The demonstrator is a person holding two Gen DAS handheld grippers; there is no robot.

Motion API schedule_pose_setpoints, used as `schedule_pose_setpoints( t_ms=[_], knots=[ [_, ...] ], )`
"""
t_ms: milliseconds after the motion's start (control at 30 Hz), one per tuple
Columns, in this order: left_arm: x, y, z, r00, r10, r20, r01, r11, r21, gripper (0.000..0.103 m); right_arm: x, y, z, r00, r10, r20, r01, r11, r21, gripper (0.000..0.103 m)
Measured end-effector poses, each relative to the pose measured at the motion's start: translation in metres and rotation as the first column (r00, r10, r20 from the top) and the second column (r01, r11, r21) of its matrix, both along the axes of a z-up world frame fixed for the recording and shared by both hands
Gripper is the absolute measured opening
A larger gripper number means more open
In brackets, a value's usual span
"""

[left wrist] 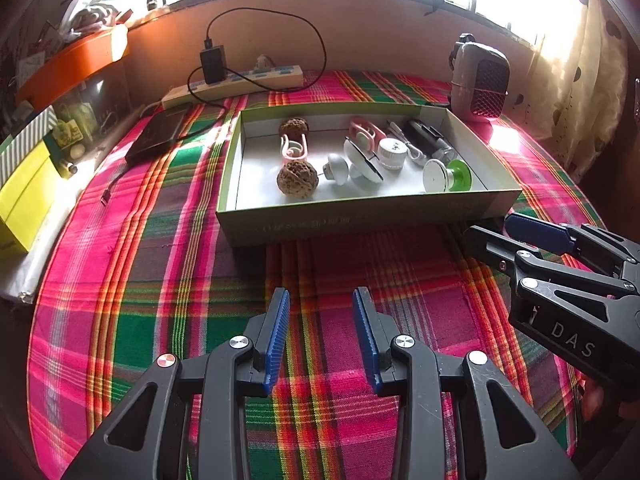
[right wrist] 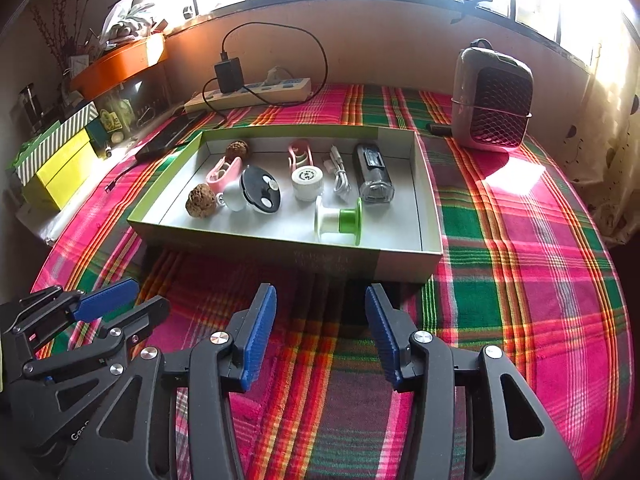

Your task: Organize objects

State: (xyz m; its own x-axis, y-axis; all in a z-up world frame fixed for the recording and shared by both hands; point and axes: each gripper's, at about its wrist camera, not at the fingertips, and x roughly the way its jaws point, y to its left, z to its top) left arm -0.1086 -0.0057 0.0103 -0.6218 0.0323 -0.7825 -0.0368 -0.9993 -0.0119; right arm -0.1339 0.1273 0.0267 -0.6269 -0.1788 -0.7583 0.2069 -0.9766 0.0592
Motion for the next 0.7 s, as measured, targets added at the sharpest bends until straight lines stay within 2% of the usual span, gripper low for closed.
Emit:
schedule_pose_setpoints(
  t_ms=[267, 500, 700],
  knots=[
    [0.011, 0.006, -0.007, 1.0, 0.006, 0.005, -0.006, 1.0, -0.013, 0.031, 0.009, 0.008, -0.016, 0.999, -0.023, 0.043, 0.022, 1.0, 0.021, 0.048],
    [0.015, 0.009, -0.008, 0.999, 0.047, -0.008, -0.048, 0.999, -0.023, 0.031, 0.019, 0.01, -0.018, 0.999, -0.037, 0.032, 0.035, 0.997, 0.069, 0.049],
    [0.018, 0.009, -0.009, 0.998, 0.064, -0.017, -0.064, 0.998, -0.015, 0.031, 0.026, 0.015, -0.019, 0.998, -0.054, 0.028, 0.051, 0.995, 0.081, 0.055]
  ],
)
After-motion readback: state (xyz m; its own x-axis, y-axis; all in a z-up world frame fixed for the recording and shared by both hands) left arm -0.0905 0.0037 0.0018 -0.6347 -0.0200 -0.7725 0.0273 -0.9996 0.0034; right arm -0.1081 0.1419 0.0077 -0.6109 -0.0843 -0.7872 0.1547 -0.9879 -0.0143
